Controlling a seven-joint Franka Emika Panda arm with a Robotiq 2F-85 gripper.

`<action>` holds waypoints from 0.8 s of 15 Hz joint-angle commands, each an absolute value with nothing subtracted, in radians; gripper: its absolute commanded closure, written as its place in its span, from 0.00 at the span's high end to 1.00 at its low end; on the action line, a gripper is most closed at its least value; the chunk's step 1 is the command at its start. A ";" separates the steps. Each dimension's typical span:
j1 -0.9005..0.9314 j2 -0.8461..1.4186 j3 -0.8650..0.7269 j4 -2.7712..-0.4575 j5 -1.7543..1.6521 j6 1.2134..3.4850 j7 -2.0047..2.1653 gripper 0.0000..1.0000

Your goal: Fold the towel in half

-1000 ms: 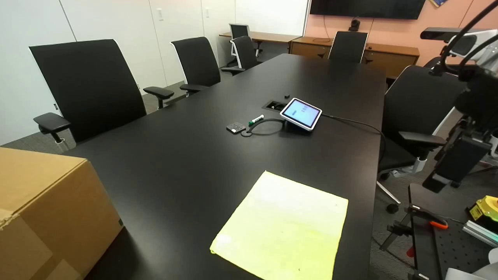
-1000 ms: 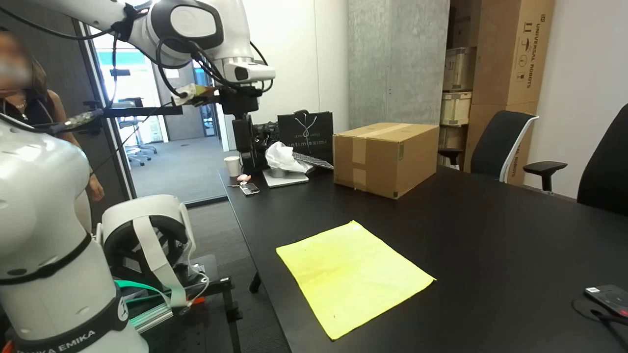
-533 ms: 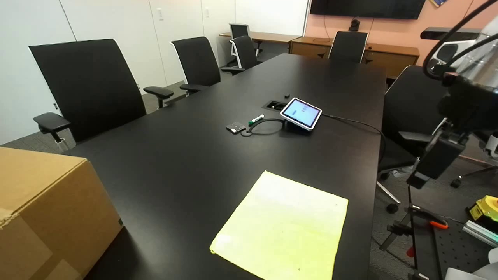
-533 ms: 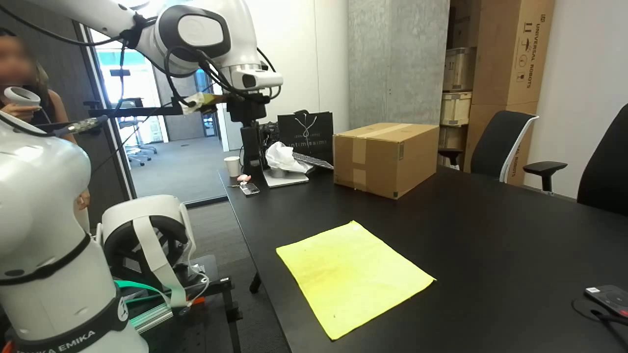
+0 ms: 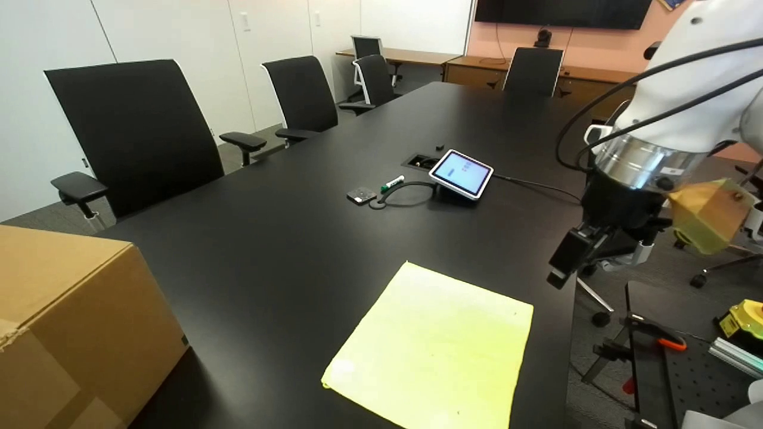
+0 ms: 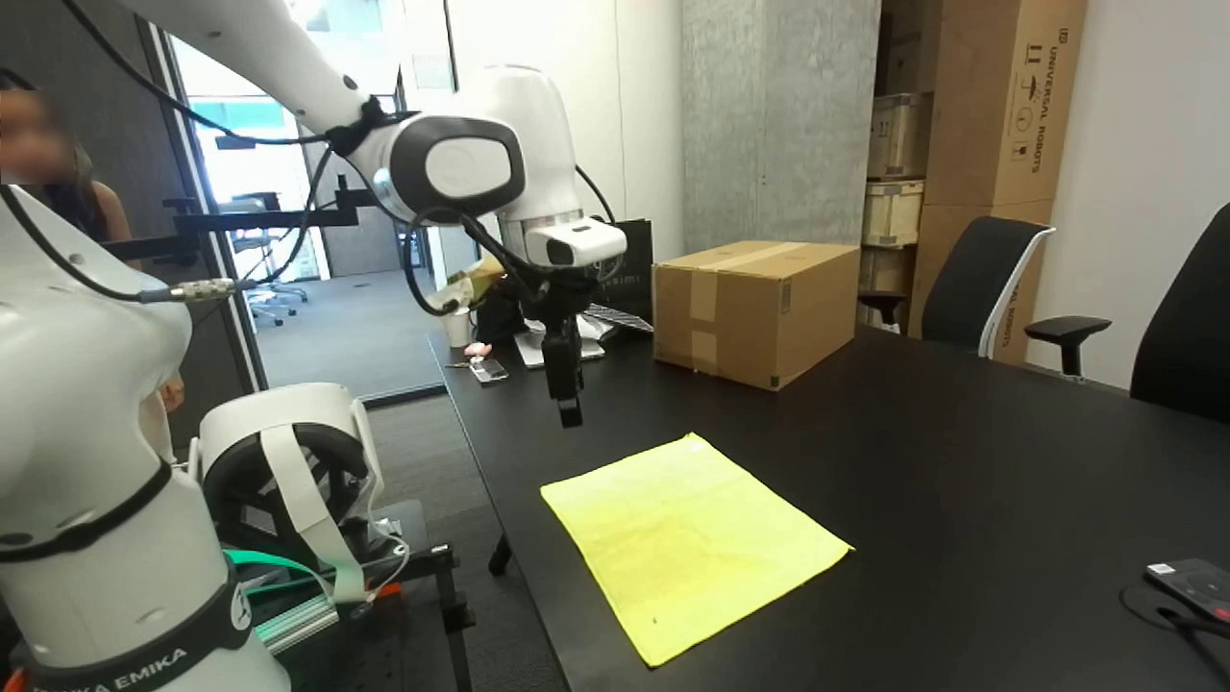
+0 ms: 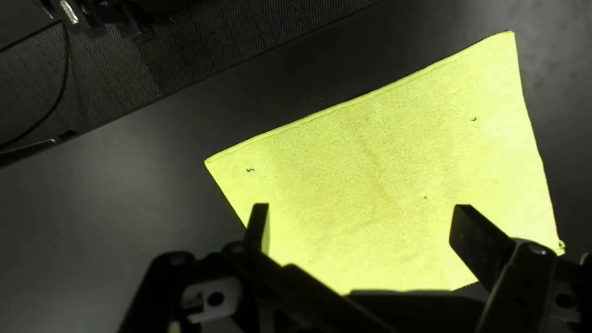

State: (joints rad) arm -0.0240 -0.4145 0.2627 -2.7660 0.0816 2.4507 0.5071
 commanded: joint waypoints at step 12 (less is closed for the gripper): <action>-0.044 0.145 0.036 -2.693 0.049 2.888 0.430 1.00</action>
